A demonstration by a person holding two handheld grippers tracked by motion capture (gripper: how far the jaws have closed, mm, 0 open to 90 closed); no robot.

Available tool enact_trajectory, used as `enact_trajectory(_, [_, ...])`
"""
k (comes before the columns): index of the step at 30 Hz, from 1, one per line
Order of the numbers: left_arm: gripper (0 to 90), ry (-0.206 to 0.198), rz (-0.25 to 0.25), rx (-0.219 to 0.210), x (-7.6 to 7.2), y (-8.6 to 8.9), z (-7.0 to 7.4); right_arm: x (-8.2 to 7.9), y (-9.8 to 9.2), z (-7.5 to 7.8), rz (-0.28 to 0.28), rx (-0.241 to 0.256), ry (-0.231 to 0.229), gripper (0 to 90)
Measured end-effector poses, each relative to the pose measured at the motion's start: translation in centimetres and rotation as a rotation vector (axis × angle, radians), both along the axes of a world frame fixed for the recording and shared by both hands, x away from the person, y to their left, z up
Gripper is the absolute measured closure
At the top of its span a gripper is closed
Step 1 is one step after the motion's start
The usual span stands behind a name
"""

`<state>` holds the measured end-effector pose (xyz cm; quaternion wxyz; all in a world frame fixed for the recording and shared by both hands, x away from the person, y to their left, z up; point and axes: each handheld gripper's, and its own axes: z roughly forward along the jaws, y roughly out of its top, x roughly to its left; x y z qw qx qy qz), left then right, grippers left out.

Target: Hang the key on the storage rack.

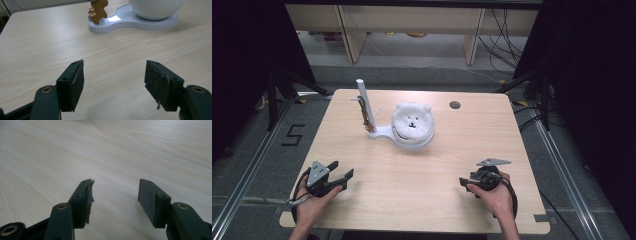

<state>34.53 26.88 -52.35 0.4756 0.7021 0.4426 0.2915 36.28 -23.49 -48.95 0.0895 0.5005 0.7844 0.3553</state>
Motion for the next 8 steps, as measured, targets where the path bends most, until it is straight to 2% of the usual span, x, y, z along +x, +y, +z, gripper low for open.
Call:
enact_trajectory(2, [31.5,-0.003,0.004,0.017,-0.09,-0.1,0.04,-0.04,0.14,-0.09,-0.01,-0.004,-0.001,46.0])
enact_trajectory(5, [31.7,-0.004,0.005,0.019,-0.08,-0.12,0.03,-0.09,0.16,-0.07,-0.011,0.0,-0.001,46.1])
enact_trajectory(6, [31.8,-0.005,0.005,0.015,-0.04,-0.09,0.01,0.06,-0.01,-0.12,0.009,-0.014,-0.022,46.1])
enact_trajectory(8, [31.9,-0.001,0.009,0.007,-0.01,-0.01,0.01,0.08,-0.01,-0.03,0.021,-0.012,-0.005,46.1])
